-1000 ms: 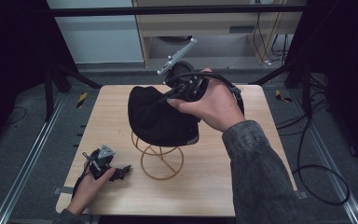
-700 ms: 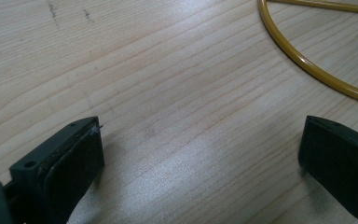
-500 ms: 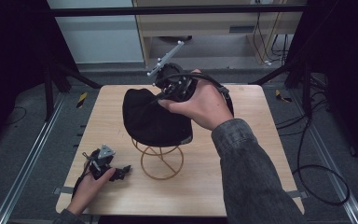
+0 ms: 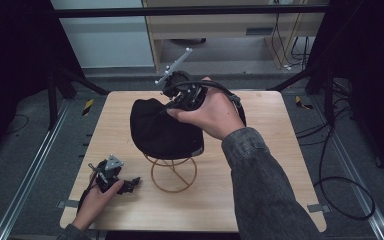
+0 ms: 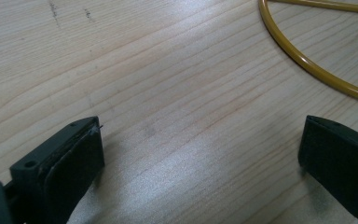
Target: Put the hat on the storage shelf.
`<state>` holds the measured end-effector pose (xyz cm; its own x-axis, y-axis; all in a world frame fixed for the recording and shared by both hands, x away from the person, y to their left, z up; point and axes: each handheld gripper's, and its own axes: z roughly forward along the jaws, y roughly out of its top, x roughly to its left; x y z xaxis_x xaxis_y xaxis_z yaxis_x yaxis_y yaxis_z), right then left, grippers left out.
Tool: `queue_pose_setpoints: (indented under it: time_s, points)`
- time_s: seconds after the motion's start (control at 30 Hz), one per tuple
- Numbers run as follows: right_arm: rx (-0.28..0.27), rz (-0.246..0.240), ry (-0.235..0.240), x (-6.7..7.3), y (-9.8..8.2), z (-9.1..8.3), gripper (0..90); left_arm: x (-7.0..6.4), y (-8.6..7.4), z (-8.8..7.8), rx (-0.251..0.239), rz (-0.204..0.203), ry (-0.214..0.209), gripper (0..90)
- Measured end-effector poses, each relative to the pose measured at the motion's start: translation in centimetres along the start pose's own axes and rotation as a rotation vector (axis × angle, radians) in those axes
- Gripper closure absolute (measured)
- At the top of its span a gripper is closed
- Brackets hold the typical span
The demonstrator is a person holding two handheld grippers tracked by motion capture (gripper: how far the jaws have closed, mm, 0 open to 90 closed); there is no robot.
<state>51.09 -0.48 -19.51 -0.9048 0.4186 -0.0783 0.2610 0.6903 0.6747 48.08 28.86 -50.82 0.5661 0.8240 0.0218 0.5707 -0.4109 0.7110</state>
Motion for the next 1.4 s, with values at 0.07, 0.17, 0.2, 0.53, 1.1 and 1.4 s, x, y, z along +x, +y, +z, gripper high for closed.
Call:
queue_pose_setpoints:
  time_s: [0.07,0.17,0.2,0.53,1.1,1.4]
  points:
    - [0.005,-0.001,-0.004,0.0,0.0,0.1,76.0,0.0,0.0,0.0,0.000,0.001,0.001,0.0]
    - [0.020,0.002,-0.008,0.0,-0.1,0.3,76.0,0.0,0.0,0.0,0.000,0.000,0.001,0.0]
    - [0.024,0.002,-0.008,0.0,-0.1,0.3,76.0,0.0,0.0,0.0,0.000,0.000,0.001,0.0]
    - [0.048,0.019,0.001,-0.2,-0.7,1.1,75.7,0.0,0.0,0.0,0.000,0.001,0.000,0.0]
    - [0.053,0.014,0.003,-0.1,-0.9,1.8,74.4,0.0,-0.1,0.0,0.000,0.000,0.000,0.0]
    - [0.064,0.010,-0.004,0.1,-1.1,1.9,71.2,0.0,-0.1,-0.1,0.000,0.001,0.000,0.0]
